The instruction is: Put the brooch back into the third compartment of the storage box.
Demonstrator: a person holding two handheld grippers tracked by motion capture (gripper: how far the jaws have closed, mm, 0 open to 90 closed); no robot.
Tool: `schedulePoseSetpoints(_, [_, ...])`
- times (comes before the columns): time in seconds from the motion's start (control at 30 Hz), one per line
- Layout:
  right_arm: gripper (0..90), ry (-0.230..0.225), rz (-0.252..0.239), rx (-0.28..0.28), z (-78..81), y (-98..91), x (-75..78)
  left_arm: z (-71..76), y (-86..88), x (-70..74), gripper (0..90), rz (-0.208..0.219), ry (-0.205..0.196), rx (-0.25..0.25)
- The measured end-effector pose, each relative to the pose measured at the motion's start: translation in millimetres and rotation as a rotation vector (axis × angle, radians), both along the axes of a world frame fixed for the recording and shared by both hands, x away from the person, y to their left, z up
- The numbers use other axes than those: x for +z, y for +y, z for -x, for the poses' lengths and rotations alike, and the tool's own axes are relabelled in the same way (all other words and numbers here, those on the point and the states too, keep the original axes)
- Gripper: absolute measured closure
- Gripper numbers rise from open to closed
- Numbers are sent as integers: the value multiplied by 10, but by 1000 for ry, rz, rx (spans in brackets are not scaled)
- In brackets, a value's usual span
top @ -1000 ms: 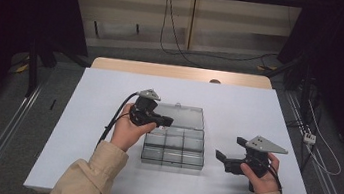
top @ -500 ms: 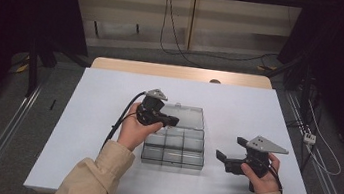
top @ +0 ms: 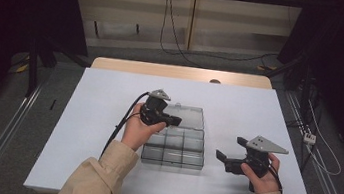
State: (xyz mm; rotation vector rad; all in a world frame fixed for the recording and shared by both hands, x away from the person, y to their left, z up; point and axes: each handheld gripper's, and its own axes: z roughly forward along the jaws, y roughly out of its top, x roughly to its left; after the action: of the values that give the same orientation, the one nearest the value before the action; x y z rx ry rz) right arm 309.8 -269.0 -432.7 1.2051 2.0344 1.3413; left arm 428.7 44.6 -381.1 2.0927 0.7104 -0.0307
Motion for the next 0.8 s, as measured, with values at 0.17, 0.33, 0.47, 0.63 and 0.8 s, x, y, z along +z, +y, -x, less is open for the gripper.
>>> schedulePoseSetpoints(0.17, [51,0,-1,-1,0,-3,1,-6,-30,-1,900,-2,-4,-3])
schedulePoseSetpoints(0.33, [51,0,0,-1,-1,-5,-1,-15,-56,-4,900,-6,-7,0])
schedulePoseSetpoints(0.47, [51,0,0,0,-1,-4,1,-23,-82,-23,900,-5,-7,4])
schedulePoseSetpoints(0.63, [51,0,0,-2,0,-8,1,-25,-107,-41,900,-10,-6,1])
schedulePoseSetpoints(0.8, [51,1,-1,-1,-1,-6,-3,-20,-124,-51,900,-14,-9,13])
